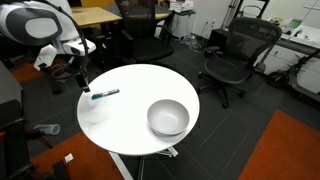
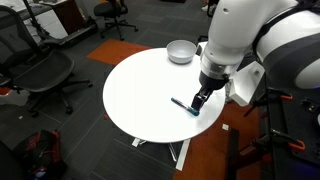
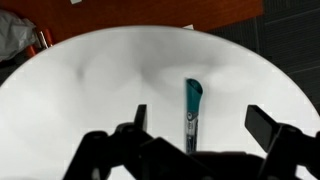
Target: Move the marker to the left
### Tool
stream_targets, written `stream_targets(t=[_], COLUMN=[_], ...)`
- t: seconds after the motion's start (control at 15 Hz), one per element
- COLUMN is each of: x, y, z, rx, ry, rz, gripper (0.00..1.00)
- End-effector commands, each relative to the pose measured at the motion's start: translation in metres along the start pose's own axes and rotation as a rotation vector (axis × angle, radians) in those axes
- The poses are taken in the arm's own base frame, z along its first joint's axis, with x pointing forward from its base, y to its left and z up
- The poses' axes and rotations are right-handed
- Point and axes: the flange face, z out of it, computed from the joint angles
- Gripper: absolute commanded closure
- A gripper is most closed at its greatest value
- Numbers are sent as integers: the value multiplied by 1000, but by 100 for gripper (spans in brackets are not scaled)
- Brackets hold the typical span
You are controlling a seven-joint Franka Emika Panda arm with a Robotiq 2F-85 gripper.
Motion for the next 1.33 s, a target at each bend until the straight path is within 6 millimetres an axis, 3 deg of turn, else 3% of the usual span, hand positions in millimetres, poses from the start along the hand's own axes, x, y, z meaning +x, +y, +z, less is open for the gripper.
stream_targets(t=[0.0,0.47,1.27], x=[18,40,62], y=[-15,-18,-11], z=[15,38,57], rx=[-12,-28,-5], ry=[11,6,-17], rz=[3,3,65], gripper=[0,0,0])
